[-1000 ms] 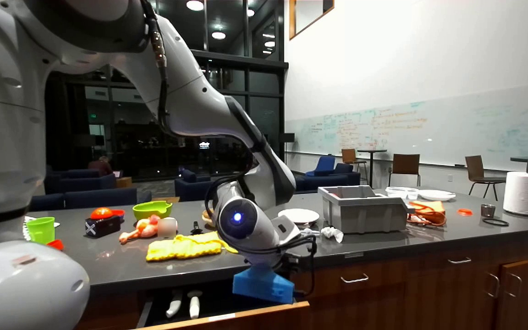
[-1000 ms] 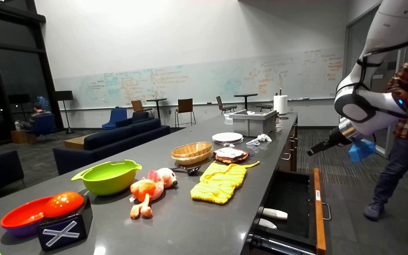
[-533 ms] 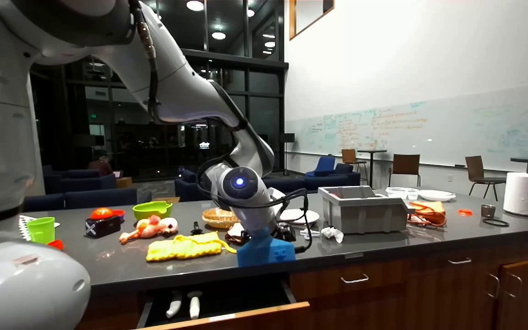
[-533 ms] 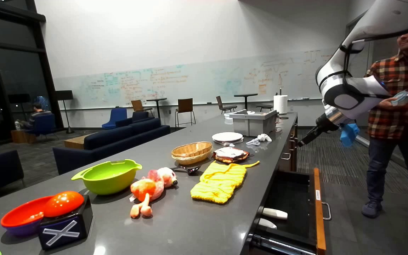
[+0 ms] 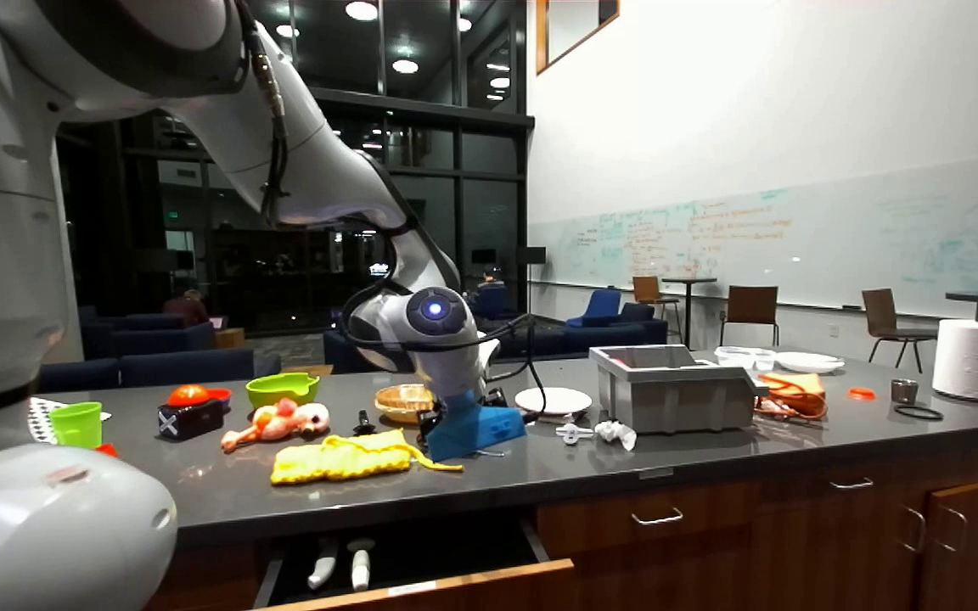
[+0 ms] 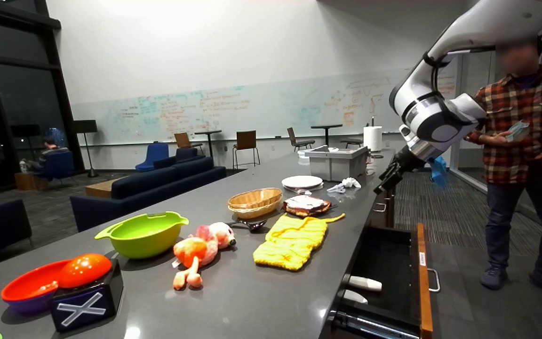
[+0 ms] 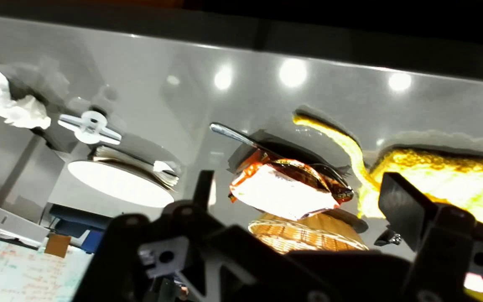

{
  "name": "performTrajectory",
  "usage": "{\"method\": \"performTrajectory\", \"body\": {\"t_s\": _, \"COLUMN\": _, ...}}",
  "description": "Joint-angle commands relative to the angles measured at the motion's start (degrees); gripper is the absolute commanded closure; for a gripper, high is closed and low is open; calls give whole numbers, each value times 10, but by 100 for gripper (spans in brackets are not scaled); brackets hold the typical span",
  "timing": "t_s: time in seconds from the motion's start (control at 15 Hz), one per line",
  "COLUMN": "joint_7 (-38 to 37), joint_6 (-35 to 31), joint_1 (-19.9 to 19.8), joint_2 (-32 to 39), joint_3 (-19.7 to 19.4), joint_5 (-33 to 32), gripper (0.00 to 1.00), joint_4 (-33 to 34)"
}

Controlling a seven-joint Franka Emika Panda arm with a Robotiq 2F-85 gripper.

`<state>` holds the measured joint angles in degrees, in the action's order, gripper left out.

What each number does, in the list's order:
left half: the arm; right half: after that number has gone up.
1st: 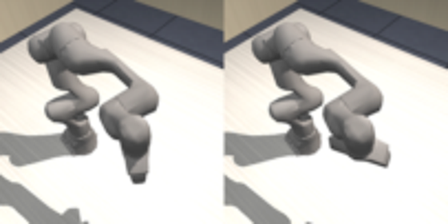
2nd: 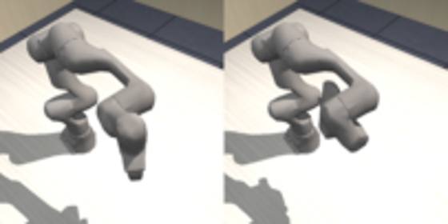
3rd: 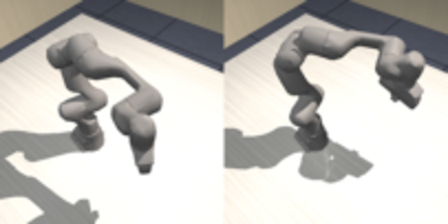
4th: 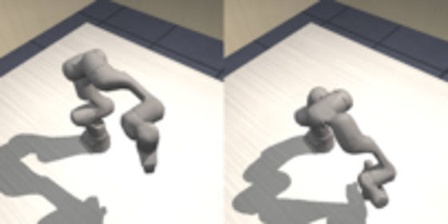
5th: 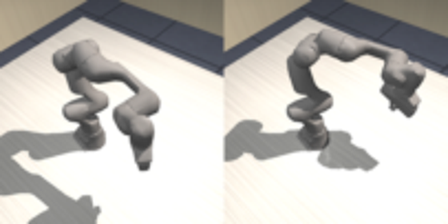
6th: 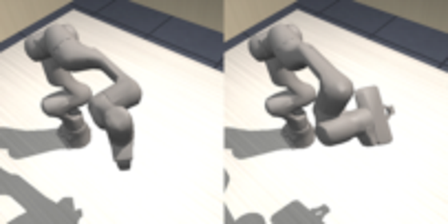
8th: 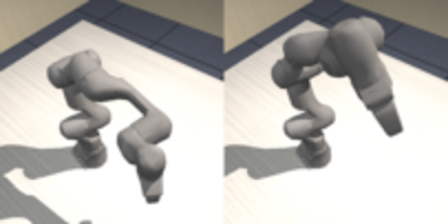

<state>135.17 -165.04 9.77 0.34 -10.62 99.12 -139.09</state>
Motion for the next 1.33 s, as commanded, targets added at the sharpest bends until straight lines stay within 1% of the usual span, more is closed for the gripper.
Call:
{"method": "performTrajectory", "body": {"t_s": 0.0, "joint_7": -22, "joint_6": -6, "joint_1": 15, "joint_2": 11, "joint_3": 15, "joint_5": -24, "gripper": 0, "joint_4": 25}}
{"method": "performTrajectory", "body": {"t_s": 0.27, "joint_7": -47, "joint_6": 1, "joint_1": 26, "joint_2": 32, "joint_3": 27, "joint_5": -41, "gripper": 0, "joint_4": 46}}
{"method": "performTrajectory", "body": {"t_s": 0.33, "joint_7": -28, "joint_6": 1, "joint_1": 23, "joint_2": 17, "joint_3": 24, "joint_5": -26, "gripper": 0, "joint_4": 31}}
{"method": "performTrajectory", "body": {"t_s": 0.8, "joint_7": -30, "joint_6": 1, "joint_1": 23, "joint_2": 23, "joint_3": 25, "joint_5": -27, "gripper": 0, "joint_4": 32}}
{"method": "performTrajectory", "body": {"t_s": 0.87, "joint_7": -57, "joint_6": 4, "joint_1": 24, "joint_2": 18, "joint_3": 26, "joint_5": -45, "gripper": 0, "joint_4": 21}}
{"method": "performTrajectory", "body": {"t_s": 1.0, "joint_7": -118, "joint_6": 34, "joint_1": 22, "joint_2": 24, "joint_3": 25, "joint_5": -70, "gripper": 0, "joint_4": 16}}
{"method": "performTrajectory", "body": {"t_s": 1.27, "joint_7": -267, "joint_6": 88, "joint_1": 22, "joint_2": 29, "joint_3": 24, "joint_5": -159, "gripper": 0, "joint_4": 15}}
